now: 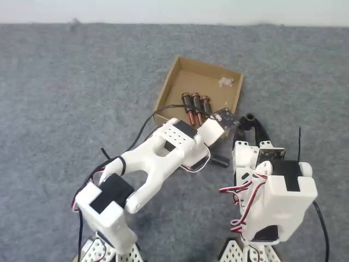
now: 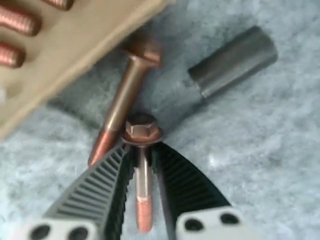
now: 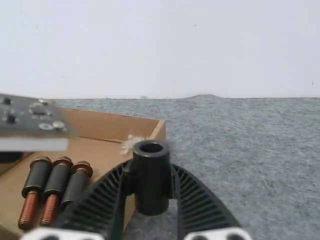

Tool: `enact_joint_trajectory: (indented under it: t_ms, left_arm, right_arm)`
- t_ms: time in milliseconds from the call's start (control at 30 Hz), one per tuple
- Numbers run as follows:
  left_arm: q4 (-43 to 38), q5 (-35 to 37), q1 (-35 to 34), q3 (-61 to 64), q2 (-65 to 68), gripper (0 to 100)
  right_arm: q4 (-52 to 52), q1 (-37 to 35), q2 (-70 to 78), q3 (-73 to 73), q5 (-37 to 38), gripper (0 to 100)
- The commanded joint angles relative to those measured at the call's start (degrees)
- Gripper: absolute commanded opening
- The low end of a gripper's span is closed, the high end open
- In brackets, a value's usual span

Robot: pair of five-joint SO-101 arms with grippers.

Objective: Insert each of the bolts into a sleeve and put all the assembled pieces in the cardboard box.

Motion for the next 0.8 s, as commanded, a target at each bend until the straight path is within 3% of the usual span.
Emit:
enact_joint_trajectory:
  t_ms: [0, 600, 767]
  left_arm:
    - [1.41, 3.52, -2.73, -2.33, -1.85, 1]
    - [-5.89, 12.66, -13.36, 13.41, -27.96, 1]
    - [-13.54, 17.32, -19.52, 17.89, -30.95, 1]
  right_arm:
    - [0.22, 0.66, -0.22, -1.67, -0.62, 0.6]
    - [4.53, 0.48, -0.22, -3.16, -0.62, 0.6]
    - [3.03, -2.15, -0.31, -1.93, -0.35, 0.6]
